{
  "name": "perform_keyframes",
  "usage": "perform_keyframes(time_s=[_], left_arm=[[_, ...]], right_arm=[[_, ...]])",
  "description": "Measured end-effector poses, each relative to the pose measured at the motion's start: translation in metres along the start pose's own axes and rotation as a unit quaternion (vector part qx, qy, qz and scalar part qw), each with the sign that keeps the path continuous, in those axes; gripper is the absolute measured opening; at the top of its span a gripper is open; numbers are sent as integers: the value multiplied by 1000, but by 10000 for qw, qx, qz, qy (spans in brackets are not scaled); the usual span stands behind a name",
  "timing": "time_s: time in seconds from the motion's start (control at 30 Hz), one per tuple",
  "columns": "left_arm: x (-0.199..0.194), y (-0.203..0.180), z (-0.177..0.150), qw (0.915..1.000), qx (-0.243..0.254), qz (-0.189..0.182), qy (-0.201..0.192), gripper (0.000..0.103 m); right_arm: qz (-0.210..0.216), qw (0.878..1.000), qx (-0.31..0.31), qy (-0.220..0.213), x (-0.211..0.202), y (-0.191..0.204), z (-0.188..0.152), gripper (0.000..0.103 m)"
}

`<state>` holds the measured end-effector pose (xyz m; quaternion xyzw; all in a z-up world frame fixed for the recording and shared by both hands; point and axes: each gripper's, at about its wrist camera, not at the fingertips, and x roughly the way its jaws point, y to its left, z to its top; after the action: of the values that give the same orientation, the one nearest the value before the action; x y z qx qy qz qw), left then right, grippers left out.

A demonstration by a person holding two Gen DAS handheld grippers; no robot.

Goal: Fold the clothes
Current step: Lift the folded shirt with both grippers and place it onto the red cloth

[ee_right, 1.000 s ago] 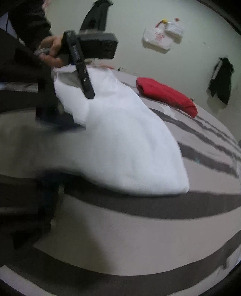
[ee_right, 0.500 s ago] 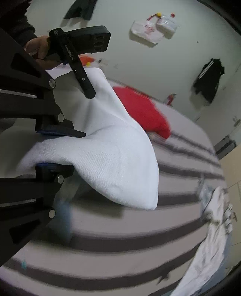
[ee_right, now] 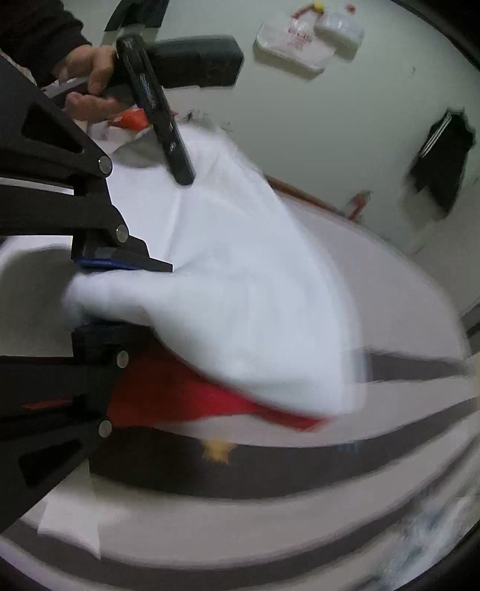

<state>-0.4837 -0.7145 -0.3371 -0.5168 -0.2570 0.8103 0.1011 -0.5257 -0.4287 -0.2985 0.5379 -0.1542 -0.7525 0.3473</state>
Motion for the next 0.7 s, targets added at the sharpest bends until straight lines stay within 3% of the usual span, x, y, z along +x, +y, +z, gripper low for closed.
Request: perform_keyframes(time_s=[0.1,0.17,0.4,0.5,0.53,0.57,0.63,0.7], left_arm=[[-13,-18,1,9984,427,-37,-361,24],[-19,-26,6,9979,460,-43,-458,23],[3,1,-4,10000,84,-9,-32,30],[-8,5,-5,9992,-364,-106,-119,38],[-19,5,-7,9989,-428,9,-215,41],[-29,5,-10,9982,-483,132,-317,53],[-59,0,-19,9929,-346,728,-876,74],[-91,-15,-29,9767,36,1381,-1643,77]], right_arm=[[88,9998,139,111,14,-15,-5,19],[49,10000,48,2,4,-12,-7,19],[-80,9997,216,102,-4,-28,-11,19],[-185,9990,295,267,3,-30,-15,33],[-236,9990,268,252,-1,-27,-16,37],[-293,9991,218,204,-8,-24,-16,40],[-521,9986,25,29,-23,-17,-17,44],[-1012,9935,-363,-362,-40,-9,-19,48]])
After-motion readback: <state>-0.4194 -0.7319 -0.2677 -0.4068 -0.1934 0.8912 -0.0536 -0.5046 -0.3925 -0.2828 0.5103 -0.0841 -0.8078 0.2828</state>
